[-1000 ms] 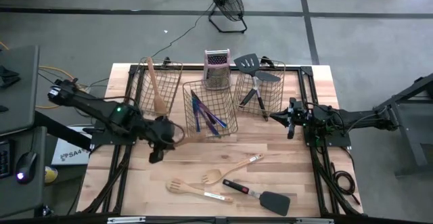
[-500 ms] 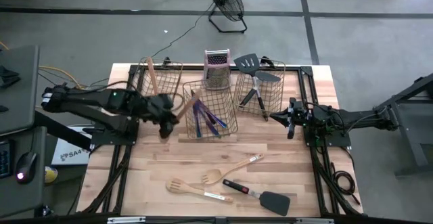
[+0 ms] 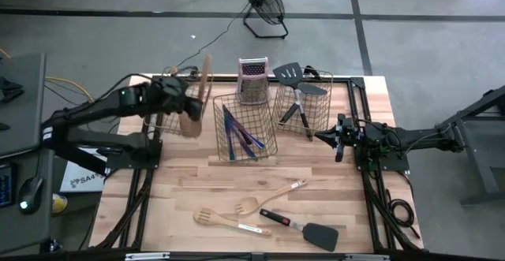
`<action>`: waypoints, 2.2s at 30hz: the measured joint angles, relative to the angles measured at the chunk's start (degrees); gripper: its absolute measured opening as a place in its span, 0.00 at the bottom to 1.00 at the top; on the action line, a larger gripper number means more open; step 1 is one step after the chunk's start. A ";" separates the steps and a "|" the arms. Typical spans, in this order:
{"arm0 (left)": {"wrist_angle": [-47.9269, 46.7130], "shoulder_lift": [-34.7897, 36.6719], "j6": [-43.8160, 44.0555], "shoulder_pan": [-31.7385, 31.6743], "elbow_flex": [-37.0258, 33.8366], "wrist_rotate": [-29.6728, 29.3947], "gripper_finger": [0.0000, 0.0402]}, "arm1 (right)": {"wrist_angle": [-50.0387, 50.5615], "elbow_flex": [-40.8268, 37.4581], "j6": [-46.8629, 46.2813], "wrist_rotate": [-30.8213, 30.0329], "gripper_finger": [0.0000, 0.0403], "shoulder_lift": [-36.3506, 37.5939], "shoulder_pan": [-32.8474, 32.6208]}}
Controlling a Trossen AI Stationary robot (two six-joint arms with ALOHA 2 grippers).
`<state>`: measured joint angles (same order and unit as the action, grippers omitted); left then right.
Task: Pick & Place Kitchen Items
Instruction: Put the top brown serving spoon into the left wire basket
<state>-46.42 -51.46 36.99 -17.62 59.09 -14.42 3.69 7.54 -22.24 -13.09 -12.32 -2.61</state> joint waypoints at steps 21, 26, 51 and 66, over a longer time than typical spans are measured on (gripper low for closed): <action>-7.43 -5.07 9.02 -17.85 0.00 -7.19 0.20 | -0.01 0.01 0.00 0.01 0.01 0.00 -0.02; -8.83 -6.75 10.93 -18.45 0.00 -10.53 0.20 | 0.01 0.00 0.00 -0.01 0.01 0.00 -0.02; -2.39 -7.58 24.61 -18.37 -14.05 -13.54 0.24 | 0.00 0.00 0.00 0.00 0.01 -0.01 -0.01; -0.76 -9.89 25.19 -18.37 -14.91 -11.58 0.24 | -0.01 0.01 0.00 0.01 0.01 0.00 -0.01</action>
<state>-47.18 -61.35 62.18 -35.99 44.18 -26.00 3.68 7.55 -22.24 -13.08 -12.32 -2.62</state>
